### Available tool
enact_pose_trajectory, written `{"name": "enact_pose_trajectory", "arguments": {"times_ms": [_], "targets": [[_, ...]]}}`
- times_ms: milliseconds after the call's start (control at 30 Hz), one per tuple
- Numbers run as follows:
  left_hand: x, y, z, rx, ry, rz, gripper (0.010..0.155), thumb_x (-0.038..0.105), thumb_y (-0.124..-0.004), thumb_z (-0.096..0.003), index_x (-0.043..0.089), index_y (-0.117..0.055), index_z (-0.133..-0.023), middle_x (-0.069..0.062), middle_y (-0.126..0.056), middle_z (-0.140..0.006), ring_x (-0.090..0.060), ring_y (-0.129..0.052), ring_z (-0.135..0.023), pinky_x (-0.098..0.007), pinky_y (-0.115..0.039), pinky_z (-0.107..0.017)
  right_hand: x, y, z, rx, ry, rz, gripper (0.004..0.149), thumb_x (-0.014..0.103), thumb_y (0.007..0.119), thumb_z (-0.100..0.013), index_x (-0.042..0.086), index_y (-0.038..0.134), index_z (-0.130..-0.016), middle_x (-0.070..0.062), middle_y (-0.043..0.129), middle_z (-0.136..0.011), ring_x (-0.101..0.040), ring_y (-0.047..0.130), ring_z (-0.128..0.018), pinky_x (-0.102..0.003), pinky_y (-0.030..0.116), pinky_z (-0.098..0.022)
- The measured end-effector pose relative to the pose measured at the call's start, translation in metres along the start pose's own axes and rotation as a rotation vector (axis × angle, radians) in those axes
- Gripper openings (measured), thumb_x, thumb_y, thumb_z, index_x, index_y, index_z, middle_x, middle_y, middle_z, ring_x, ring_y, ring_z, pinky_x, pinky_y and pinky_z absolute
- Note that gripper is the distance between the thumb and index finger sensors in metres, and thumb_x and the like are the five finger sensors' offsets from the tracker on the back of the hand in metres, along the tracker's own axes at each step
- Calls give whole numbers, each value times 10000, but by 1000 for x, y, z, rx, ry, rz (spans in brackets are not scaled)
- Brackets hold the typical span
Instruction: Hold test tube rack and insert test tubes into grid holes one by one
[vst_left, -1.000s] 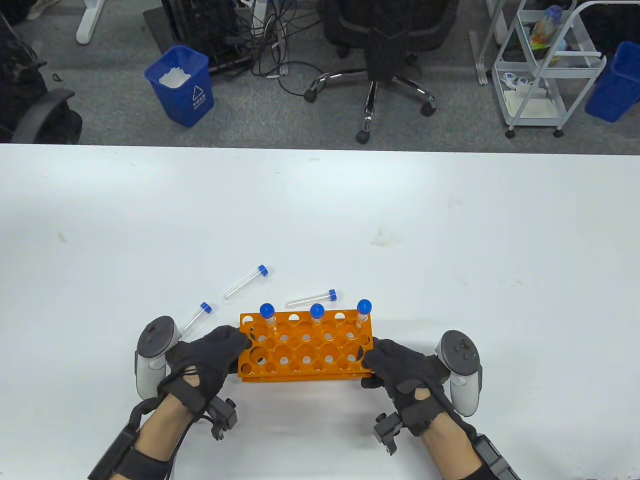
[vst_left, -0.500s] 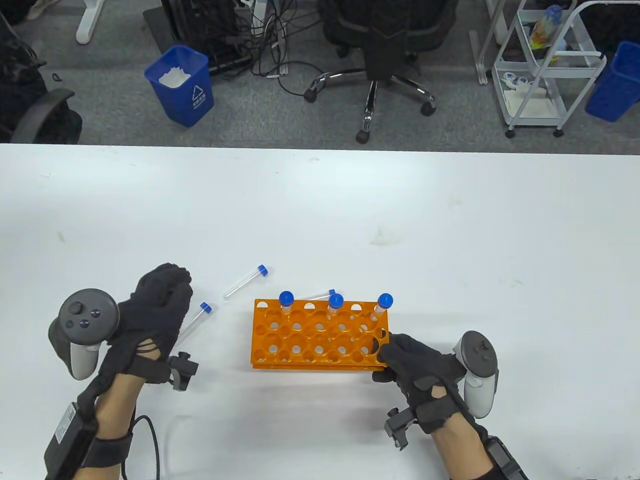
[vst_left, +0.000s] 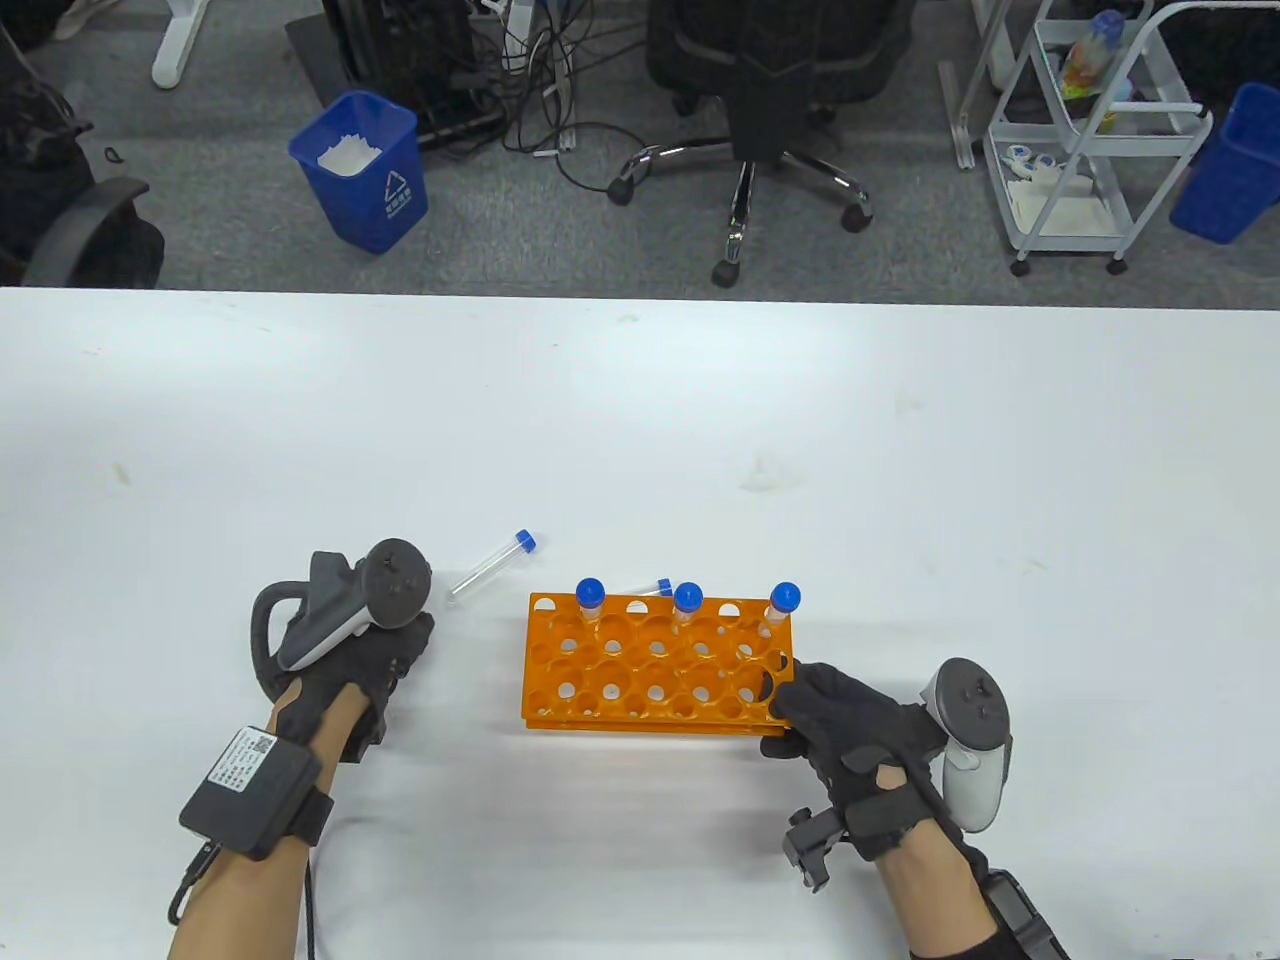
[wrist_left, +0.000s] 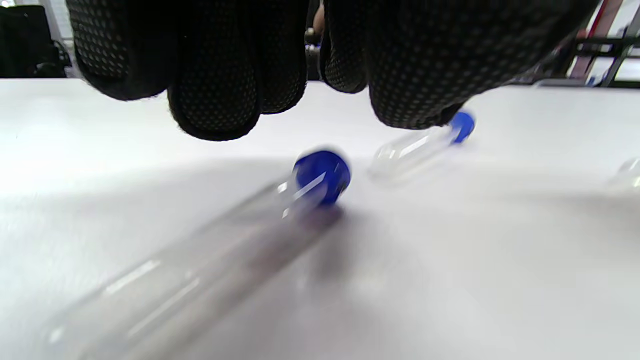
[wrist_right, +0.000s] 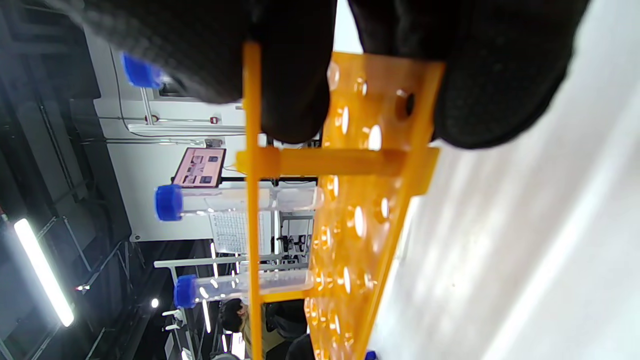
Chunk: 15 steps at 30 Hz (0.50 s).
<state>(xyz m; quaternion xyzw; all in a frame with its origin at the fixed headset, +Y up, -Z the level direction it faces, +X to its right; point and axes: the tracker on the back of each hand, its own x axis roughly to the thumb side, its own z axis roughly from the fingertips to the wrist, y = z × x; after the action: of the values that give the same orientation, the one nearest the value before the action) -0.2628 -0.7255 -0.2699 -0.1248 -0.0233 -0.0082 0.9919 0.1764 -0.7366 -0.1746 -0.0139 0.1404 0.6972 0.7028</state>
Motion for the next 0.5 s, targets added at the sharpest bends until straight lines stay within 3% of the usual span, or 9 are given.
{"name": "enact_pose_trajectory", "arguments": {"times_ms": [333, 500], "targets": [[0, -22, -9, -41, 41, -73, 722, 402, -905, -374, 232, -604, -1008, -81, -795, -909, -326, -974, -653, -452, -835, -475, 0, 0, -1, 9, -4, 0, 429, 326, 772, -429, -2, 854, -692, -466, 591, -953, -607, 815, -689, -642, 834, -410], [3, -23, -9, -2, 40, -129, 696, 368, -907, -376, 202, -627, -992, -58, -861, -844, -298, -1006, -586, -439, -854, -452, 0, 0, -1, 9, -2, -1, 429, 327, 772, -428, -2, 853, -692, -464, 590, -954, -607, 815, -690, -642, 833, -412]]}}
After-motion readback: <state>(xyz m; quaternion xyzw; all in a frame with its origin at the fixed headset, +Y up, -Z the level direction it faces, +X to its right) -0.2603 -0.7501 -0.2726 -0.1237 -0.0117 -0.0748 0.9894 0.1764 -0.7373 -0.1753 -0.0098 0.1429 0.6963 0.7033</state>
